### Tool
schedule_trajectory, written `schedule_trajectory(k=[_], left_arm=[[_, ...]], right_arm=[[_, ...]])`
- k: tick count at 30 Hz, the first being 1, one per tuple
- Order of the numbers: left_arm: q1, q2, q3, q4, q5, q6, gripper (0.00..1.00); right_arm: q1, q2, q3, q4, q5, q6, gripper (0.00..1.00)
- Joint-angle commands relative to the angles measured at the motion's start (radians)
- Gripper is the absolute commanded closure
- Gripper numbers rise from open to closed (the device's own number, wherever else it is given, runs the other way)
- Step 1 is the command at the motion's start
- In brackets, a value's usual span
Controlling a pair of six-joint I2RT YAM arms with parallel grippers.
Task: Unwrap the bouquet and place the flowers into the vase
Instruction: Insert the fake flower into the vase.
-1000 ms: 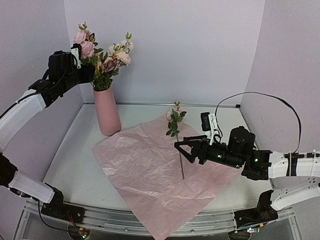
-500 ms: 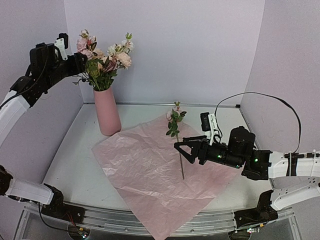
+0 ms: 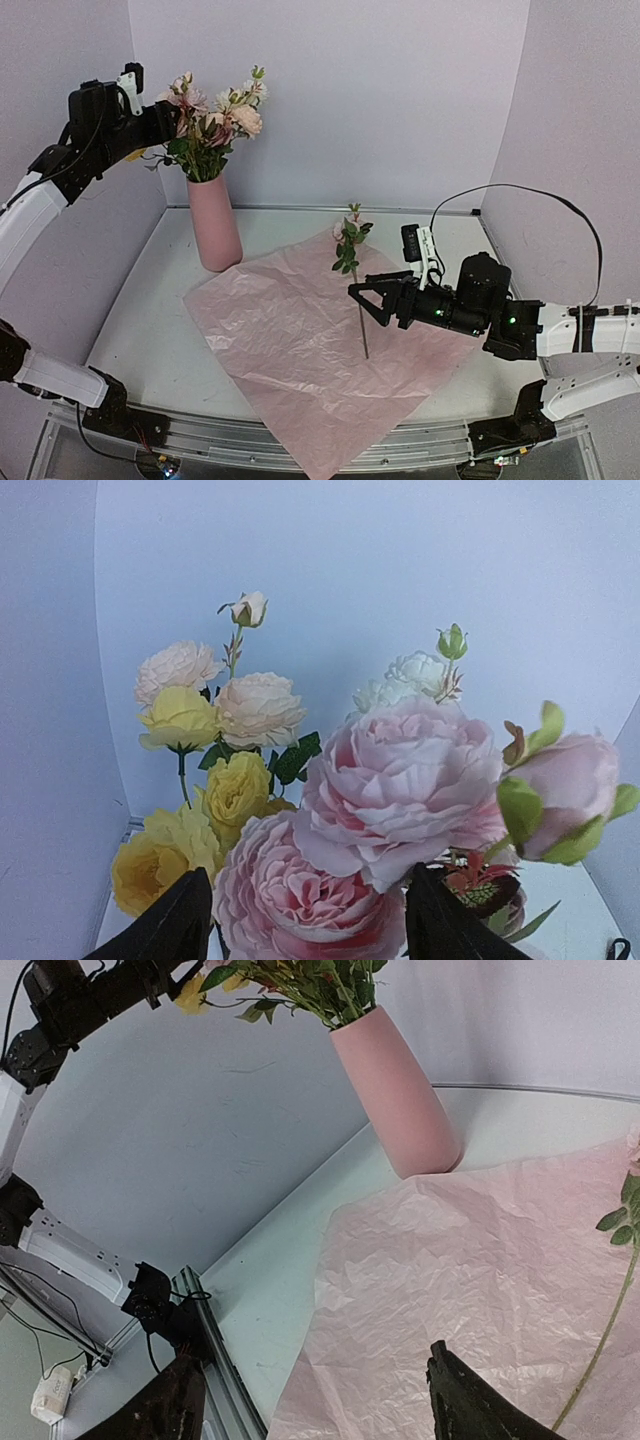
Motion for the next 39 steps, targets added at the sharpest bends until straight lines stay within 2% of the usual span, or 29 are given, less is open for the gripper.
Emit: schedule_trajectory(k=[1, 15, 31, 39], left_arm=[[0.002, 0.025, 0.014, 0.018, -0.019, 0.015, 0.33], [0.002, 0.081, -0.026, 0.031, -0.081, 0.049, 0.34], [0.002, -0.083, 0.036, 0.031, 0.019, -0.004, 0.32], [0.002, -0.197, -0.035, 0.017, 0.089, -0.054, 0.32]], right_arm=[[0.005, -0.023, 0.000, 0.059, -0.001, 0.003, 0.23], [0.005, -0.009, 0.004, 0.058, 0.001, 0.006, 0.23], [0.005, 0.028, 0.031, 0.044, 0.015, 0.006, 0.23], [0.005, 0.034, 0.061, -0.032, 0.113, 0.005, 0.23]])
